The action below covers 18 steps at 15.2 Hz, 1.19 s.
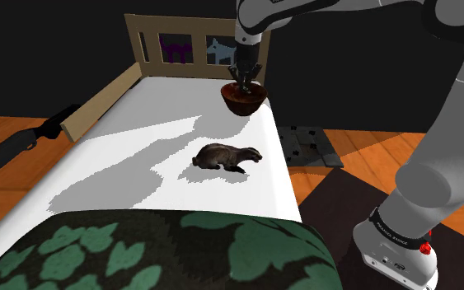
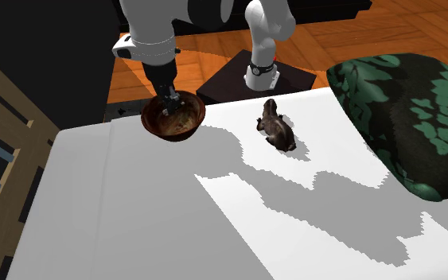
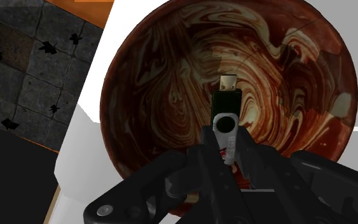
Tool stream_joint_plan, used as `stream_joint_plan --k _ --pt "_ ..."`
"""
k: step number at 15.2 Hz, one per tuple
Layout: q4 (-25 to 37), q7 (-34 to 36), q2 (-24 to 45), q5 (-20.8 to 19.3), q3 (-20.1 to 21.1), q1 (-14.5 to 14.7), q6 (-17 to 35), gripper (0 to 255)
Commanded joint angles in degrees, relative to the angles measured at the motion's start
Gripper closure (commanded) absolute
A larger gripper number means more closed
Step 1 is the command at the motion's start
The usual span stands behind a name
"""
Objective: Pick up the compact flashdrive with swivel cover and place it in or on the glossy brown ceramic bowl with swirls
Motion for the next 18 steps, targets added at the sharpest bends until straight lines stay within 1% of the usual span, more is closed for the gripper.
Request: stream_joint_plan --k 1,6,10,18 --pt "0.0 0.0 0.0 0.0 0.0 0.0 0.0 0" --pt "0.0 0.0 0.0 0.0 0.0 0.0 0.0 0" --pt "6.18 -0.39 -0.87 0.51 0.25 0.18 -6.97 0" --pt "6.17 -0.39 -0.87 0.51 0.25 0.18 -6.95 0"
